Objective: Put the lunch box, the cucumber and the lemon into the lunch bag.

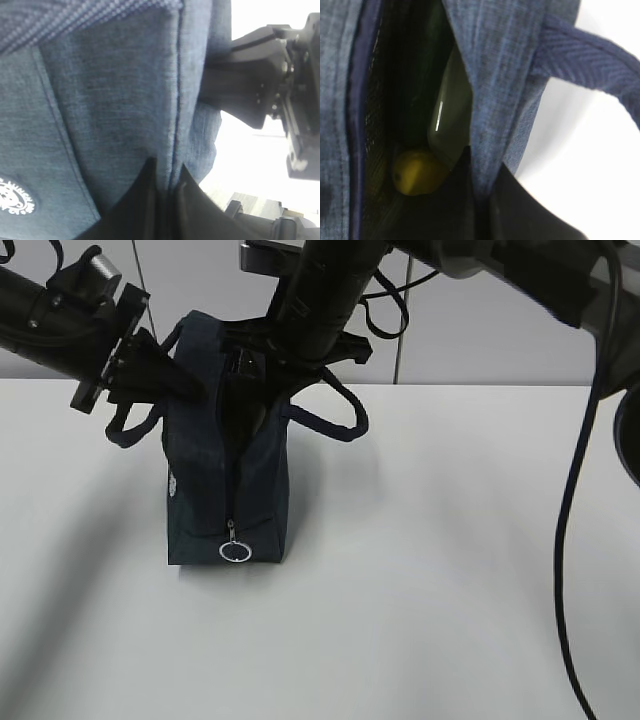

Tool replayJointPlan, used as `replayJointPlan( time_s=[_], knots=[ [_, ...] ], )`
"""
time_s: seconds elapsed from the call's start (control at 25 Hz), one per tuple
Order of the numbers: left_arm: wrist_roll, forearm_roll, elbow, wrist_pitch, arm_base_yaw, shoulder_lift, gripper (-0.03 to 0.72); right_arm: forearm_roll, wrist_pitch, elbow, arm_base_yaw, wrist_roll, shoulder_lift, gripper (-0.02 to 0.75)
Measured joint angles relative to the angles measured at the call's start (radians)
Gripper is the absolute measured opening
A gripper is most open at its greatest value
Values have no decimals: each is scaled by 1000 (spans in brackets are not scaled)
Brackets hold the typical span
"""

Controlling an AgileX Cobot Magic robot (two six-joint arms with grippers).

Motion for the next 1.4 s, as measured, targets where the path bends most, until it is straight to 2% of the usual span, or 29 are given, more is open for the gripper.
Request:
replayJointPlan(
  time_s=[0.24, 0.44, 0.64, 0.88, 1.4],
  knots=[
    [-18, -24, -8, -27, -14, 7, 5, -62, 2, 5, -21, 12, -23, 1],
    [-21, -69, -8, -48, -29, 31, 5, -79, 2, 89, -53, 14, -68, 1],
    [-21, -108, -8, -59, -69, 62, 5, -109, 2, 159, -64, 14, -92, 1],
    [-21, -139, -10, -65, -106, 73, 5, -145, 2, 168, -72, 14, -128, 1],
    [-21, -159, -10, -101, -112, 83, 8, -192, -9, 254, -87, 15, -146, 1]
  ],
)
